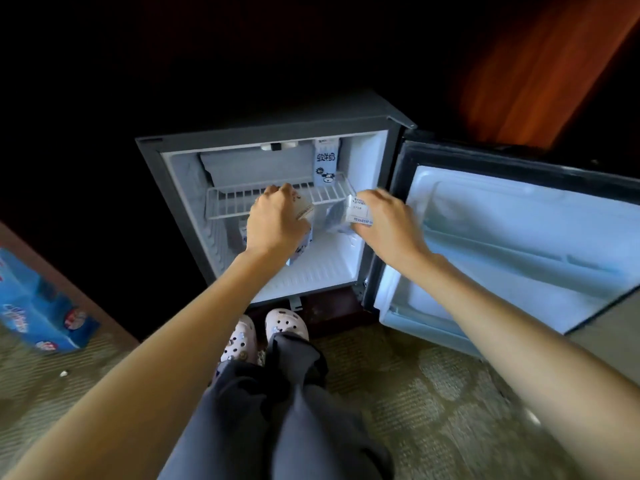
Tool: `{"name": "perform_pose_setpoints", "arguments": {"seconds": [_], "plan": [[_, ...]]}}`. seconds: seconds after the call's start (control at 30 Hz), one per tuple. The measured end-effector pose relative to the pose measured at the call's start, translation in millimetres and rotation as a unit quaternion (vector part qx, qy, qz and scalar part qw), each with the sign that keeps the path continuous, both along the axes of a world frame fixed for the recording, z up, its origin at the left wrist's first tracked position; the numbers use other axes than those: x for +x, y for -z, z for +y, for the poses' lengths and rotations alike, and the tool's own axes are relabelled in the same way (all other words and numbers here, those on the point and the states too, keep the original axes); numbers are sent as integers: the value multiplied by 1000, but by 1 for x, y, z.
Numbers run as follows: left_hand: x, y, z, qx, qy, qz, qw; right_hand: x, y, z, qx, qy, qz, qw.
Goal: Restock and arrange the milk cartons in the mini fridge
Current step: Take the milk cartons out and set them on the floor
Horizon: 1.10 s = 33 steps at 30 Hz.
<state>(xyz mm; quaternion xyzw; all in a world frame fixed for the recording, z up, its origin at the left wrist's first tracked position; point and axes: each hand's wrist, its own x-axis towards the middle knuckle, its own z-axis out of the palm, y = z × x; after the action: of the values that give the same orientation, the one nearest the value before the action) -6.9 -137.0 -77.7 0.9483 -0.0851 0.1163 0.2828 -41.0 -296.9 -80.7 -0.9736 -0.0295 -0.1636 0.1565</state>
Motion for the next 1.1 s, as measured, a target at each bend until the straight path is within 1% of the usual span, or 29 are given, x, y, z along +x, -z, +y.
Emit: {"name": "perform_pose_setpoints", "arguments": {"seconds": [0.13, 0.27, 0.37, 0.53, 0.63, 0.73, 0.8, 0.9, 1.0, 1.1], "plan": [[-67, 4, -33, -3, 76, 49, 996, -77, 2, -36, 45, 25, 48, 998], [-132, 15, -80, 19, 154, 93, 983, -153, 21, -74, 38, 82, 92, 992], [-171, 28, -116, 38, 219, 115, 968, -210, 38, -101, 61, 128, 121, 983], [-228, 62, -162, 97, 301, 162, 935, -296, 90, -144, 85, 209, 156, 962], [-259, 88, -182, 122, 325, 191, 918, -335, 132, -158, 118, 240, 193, 944], [-286, 113, -193, 151, 346, 218, 900, -363, 179, -161, 158, 248, 228, 928], [-299, 130, -195, 173, 357, 230, 889, -375, 209, -157, 168, 252, 264, 916], [-309, 152, -192, 224, 370, 241, 869, -379, 250, -147, 154, 240, 327, 901], [-311, 167, -189, 285, 373, 251, 847, -376, 283, -139, 113, 219, 387, 889], [-310, 180, -187, 316, 362, 265, 836, -375, 308, -135, 112, 244, 410, 871]]}}
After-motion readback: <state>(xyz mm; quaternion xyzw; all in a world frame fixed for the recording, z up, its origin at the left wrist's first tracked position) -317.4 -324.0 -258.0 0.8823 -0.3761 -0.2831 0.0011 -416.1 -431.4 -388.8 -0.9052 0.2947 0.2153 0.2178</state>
